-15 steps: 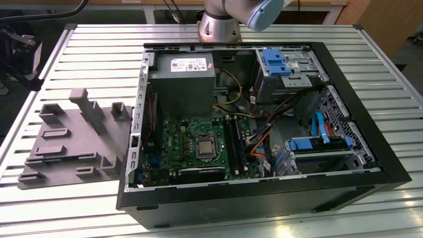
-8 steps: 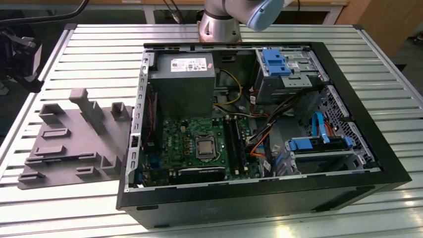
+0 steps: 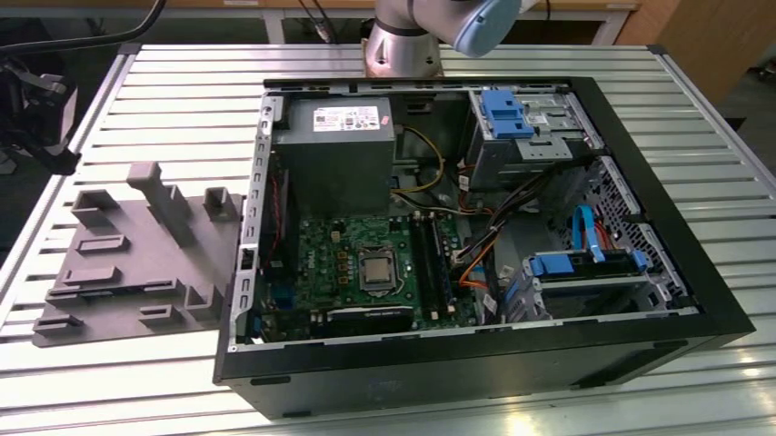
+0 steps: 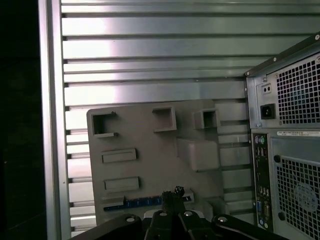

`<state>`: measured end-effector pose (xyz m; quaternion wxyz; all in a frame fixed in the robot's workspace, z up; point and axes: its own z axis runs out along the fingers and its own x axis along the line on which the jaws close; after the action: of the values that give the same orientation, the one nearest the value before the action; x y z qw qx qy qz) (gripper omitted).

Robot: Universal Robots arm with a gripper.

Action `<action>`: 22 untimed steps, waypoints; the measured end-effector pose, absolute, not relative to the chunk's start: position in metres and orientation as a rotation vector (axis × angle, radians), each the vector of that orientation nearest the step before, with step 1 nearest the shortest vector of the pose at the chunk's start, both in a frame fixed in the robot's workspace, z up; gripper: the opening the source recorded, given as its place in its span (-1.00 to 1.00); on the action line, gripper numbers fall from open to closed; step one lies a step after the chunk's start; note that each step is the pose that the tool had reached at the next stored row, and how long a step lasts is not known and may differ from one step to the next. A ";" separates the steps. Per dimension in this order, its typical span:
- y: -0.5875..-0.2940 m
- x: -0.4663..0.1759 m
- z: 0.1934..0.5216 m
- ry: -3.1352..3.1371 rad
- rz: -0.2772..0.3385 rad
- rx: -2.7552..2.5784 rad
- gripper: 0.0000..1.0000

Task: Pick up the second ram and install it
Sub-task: 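Reach for the second ram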

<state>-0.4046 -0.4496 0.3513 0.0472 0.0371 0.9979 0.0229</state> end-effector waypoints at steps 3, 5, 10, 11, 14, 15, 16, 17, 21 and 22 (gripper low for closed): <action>-0.450 -0.405 0.349 3.044 0.070 0.113 -0.79; -0.450 -0.405 0.348 3.044 0.070 0.113 -0.79; -0.451 -0.405 0.345 3.044 0.070 0.113 -0.79; -0.451 -0.405 0.344 3.044 0.070 0.113 -0.79; -0.451 -0.405 0.342 3.044 0.070 0.113 -0.79; -0.451 -0.405 0.342 3.044 0.070 0.113 -0.79; -0.451 -0.405 0.341 3.044 0.070 0.113 -0.79; -0.452 -0.405 0.340 3.044 0.070 0.113 -0.79; -0.452 -0.405 0.338 3.045 0.070 0.113 -0.79; -0.452 -0.405 0.338 3.045 0.070 0.113 -0.79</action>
<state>-0.4049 -0.4521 0.3376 0.0471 0.0371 0.9979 0.0230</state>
